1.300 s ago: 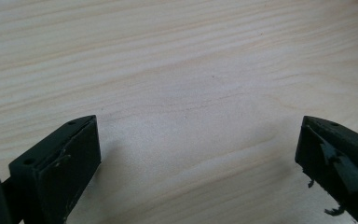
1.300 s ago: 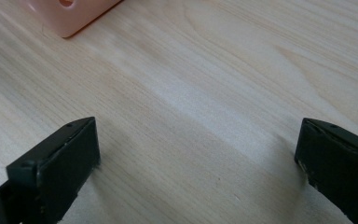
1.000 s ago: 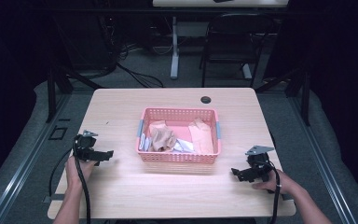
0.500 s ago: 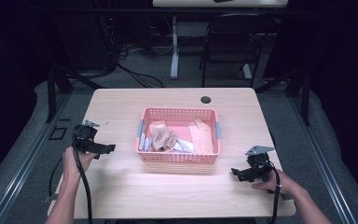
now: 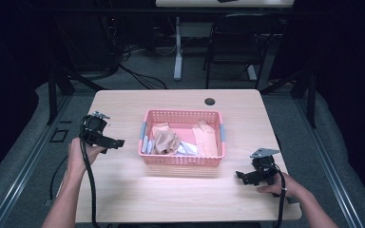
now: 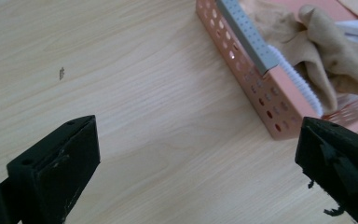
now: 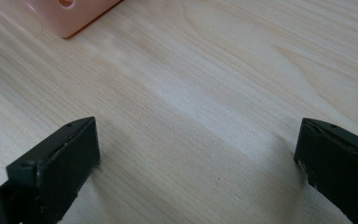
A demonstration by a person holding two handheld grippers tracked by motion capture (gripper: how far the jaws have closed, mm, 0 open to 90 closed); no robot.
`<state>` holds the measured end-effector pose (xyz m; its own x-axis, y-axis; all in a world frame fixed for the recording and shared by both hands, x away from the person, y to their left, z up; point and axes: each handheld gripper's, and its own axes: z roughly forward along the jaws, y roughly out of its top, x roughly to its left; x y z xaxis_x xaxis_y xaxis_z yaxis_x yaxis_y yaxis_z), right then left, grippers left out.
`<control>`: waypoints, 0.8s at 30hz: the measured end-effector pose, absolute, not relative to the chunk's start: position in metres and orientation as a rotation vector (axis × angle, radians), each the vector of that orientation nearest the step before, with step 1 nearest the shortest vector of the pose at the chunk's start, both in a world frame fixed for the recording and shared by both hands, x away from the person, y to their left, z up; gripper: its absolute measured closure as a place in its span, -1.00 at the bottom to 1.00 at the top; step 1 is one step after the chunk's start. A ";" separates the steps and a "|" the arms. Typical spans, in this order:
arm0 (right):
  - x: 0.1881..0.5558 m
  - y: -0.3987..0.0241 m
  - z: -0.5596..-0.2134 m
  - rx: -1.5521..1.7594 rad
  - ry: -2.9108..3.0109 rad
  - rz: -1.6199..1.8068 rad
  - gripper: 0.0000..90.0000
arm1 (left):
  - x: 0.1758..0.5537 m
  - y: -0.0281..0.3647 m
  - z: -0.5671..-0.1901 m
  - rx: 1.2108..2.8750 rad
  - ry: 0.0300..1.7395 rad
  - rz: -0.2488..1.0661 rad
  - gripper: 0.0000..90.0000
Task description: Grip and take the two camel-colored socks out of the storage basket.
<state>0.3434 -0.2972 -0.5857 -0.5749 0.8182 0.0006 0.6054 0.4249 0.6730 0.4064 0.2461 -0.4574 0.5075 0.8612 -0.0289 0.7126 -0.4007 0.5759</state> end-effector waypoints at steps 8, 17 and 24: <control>0.343 -0.297 -0.586 1.225 2.357 0.912 -1.00 | 0.414 0.226 -0.445 2.269 1.241 0.365 -1.00; 0.343 -0.297 -0.586 1.225 2.357 0.911 -1.00 | 0.422 0.197 -0.437 2.302 1.175 0.364 -1.00; 0.343 -0.297 -0.586 1.225 2.357 0.912 -1.00 | 0.431 0.175 -0.436 2.343 1.138 0.347 -1.00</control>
<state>0.3434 -0.2972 -0.5857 -0.5750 0.8182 0.0009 0.6058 0.4250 0.6726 0.4308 0.1747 -0.4362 0.6165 0.7873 0.0074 0.6575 -0.5200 0.5452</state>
